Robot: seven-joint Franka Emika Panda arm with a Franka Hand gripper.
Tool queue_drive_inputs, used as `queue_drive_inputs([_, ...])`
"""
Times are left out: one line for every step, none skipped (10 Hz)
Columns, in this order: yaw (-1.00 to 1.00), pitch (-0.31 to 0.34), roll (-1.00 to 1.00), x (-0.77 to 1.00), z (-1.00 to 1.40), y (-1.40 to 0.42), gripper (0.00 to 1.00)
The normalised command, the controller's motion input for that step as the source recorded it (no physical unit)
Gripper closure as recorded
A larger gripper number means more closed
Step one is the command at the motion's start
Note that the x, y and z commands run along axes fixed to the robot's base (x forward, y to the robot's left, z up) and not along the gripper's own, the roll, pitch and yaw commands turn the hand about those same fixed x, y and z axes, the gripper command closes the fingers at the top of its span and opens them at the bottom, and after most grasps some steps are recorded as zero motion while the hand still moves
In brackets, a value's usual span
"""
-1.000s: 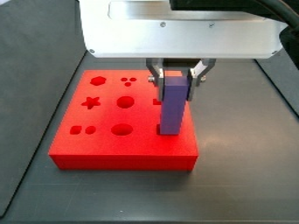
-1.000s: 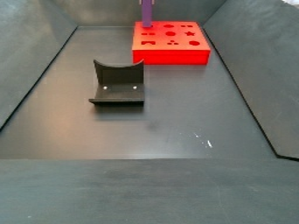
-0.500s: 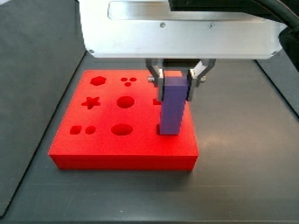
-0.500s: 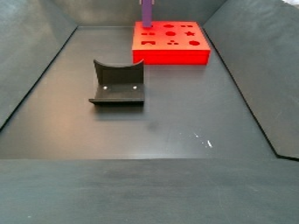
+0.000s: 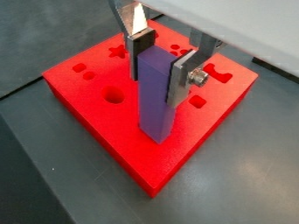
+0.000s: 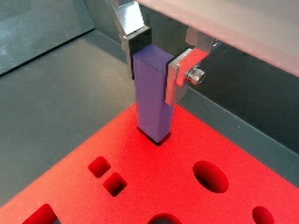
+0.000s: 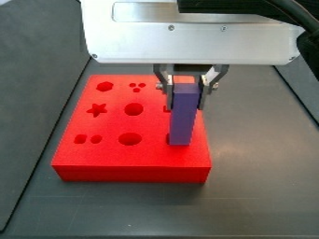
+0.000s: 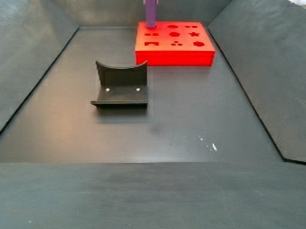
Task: Insert the rectangle object.
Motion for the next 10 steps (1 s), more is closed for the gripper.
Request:
queue_drive_inputs([0.0,0.0,0.0,0.0,-0.05,0.0,1.0])
queue_drive_inputs([0.0,0.0,0.0,0.0,-0.03,0.05,1.0])
queue_drive_inputs([0.0,0.0,-0.02,0.0,-0.01,0.13,1.0])
queue_drive_inputs([0.0,0.0,0.0,0.0,-0.02,0.1,1.0])
queue_drive_inputs([0.0,0.0,0.0,0.0,-0.02,0.04,1.0])
queue_drive_inputs([0.0,0.0,0.0,0.0,-0.09,0.0,1.0])
queue_drive_inputs([0.0,0.0,0.01,-0.05,-0.08,-0.03,1.0])
queue_drive_inputs([-0.07,0.0,0.0,-0.24,-0.07,0.0,1.0])
queue_drive_inputs([-0.06,0.0,0.0,-0.13,-0.05,0.0,1.0])
queue_drive_inputs([-0.02,0.0,0.0,-0.04,-0.04,0.0,1.0])
